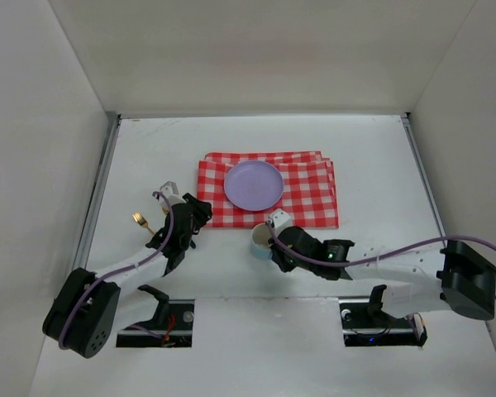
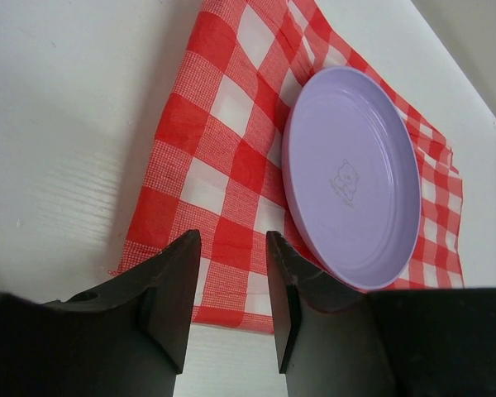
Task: Set the dinner table for one person
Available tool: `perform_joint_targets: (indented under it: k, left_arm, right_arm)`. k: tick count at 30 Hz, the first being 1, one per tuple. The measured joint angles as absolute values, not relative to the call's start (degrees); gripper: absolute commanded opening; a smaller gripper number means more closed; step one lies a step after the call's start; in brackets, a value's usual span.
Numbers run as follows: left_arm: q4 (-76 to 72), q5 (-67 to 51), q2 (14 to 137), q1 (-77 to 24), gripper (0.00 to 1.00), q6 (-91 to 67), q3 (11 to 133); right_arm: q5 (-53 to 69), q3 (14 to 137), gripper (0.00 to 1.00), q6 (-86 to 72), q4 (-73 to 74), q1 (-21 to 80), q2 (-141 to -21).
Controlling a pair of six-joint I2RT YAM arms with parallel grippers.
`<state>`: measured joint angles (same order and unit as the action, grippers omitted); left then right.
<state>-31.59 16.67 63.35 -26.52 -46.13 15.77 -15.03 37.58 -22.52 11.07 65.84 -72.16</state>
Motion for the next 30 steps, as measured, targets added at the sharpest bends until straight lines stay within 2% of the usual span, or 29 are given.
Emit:
perform_joint_targets:
  k: [6,12,17,24,30]
  left_arm:
    - [-31.75,16.6,63.83,-26.55,0.35,-46.41,15.77]
    - [-31.94,16.67,63.86,-26.63,0.35,-46.39,15.77]
    - [-31.92,16.73,63.83,-26.72,0.36,-46.37,15.77]
    - [-31.94,16.82,63.83,-27.31,0.36,-46.22,15.77]
    - [-31.94,17.23,63.72,-27.42,0.37,-45.71,15.77]
  right_arm:
    - [-15.25,37.58,0.09,-22.85,13.04,65.76,-70.11]
    - [-16.56,37.63,0.08,-22.96,15.05,64.69,-59.55]
    - [-16.67,40.29,0.08,-22.55,14.94,54.63,-54.92]
    - [-17.3,50.65,0.08,-20.86,11.79,33.85,-68.88]
    - [-16.58,58.57,0.08,-18.98,10.24,26.11,-84.68]
